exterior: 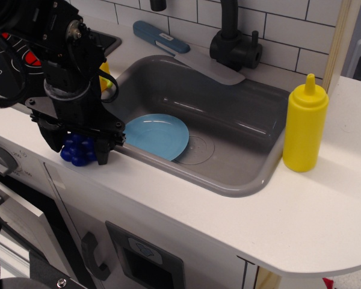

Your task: Put blueberries on plate sink

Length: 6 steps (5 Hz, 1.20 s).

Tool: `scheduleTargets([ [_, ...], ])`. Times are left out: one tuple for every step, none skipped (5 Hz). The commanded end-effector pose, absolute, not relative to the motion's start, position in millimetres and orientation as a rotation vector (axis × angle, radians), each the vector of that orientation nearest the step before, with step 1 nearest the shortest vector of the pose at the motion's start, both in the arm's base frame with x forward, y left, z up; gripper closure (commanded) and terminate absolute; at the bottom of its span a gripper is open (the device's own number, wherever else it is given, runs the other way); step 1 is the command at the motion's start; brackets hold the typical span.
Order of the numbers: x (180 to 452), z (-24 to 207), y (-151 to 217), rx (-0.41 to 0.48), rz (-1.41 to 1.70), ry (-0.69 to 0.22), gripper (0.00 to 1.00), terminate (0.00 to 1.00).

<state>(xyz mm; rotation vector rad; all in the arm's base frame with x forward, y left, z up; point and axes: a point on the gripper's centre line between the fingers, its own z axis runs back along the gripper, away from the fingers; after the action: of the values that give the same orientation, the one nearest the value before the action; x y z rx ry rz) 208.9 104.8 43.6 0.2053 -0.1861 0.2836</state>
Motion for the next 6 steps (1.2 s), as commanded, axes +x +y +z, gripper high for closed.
scheduleTargets([
  [219.8,81.6,102.2,0.171,0.35,-0.241,1.0,0.0],
  [233.6,100.6,95.7,0.137,0.418,-0.25,1.0,0.0],
  [254.0,98.9,81.9,0.138,0.478,-0.263,1.0,0.0],
  [278.9,83.9,65.7,0.176,0.52,-0.261,1.0,0.0],
  [295.1,68.5,57.9,0.202,0.548,-0.254,1.0,0.0],
  [303.4,51.3,56.5,0.233,0.548,-0.263,1.0,0.0],
])
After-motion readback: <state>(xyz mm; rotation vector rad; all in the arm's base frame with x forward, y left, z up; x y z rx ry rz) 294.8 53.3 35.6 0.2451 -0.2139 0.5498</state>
